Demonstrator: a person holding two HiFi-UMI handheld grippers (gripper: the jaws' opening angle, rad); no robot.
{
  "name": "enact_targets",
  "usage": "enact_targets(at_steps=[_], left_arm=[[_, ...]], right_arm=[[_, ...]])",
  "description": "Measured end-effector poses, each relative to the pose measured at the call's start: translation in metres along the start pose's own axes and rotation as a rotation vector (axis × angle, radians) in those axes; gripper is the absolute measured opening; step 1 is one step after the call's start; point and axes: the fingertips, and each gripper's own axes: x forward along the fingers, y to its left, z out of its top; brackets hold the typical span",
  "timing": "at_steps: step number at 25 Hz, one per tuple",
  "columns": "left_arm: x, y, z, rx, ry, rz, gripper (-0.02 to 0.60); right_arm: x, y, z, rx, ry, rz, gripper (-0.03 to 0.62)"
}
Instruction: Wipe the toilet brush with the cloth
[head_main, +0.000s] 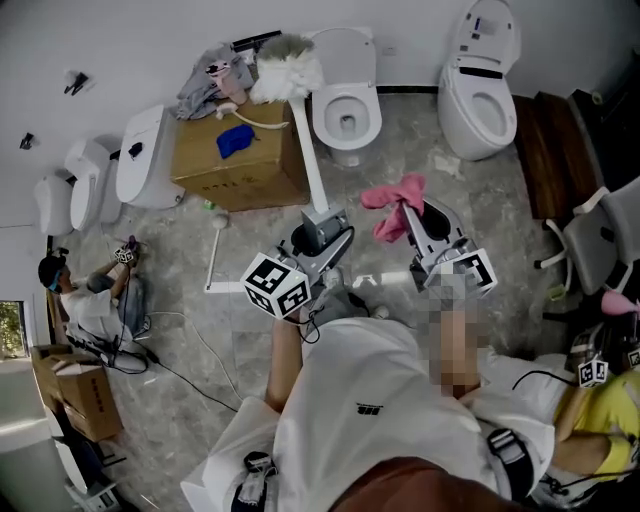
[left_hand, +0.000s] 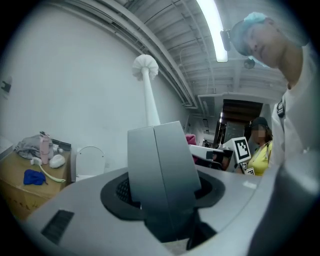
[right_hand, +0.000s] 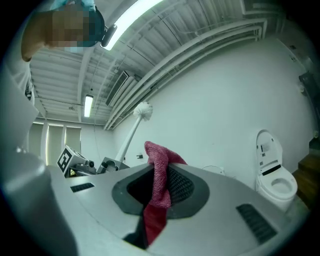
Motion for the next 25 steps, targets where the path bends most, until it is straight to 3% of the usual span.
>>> enact_targets(at_steps=[13,25], left_arm=[[0.004,0.080,0.021,-0.005,0.043,-0.164,0.233],[0.016,0.129,0.025,-0.022,0.090,-0.305,0.233]], right_arm=[[0.086,0.035,0.033,0.024,-0.113,0.015,0.031],[0.144,0.063,0.053,-0.031,-0.182,0.022,0.031]])
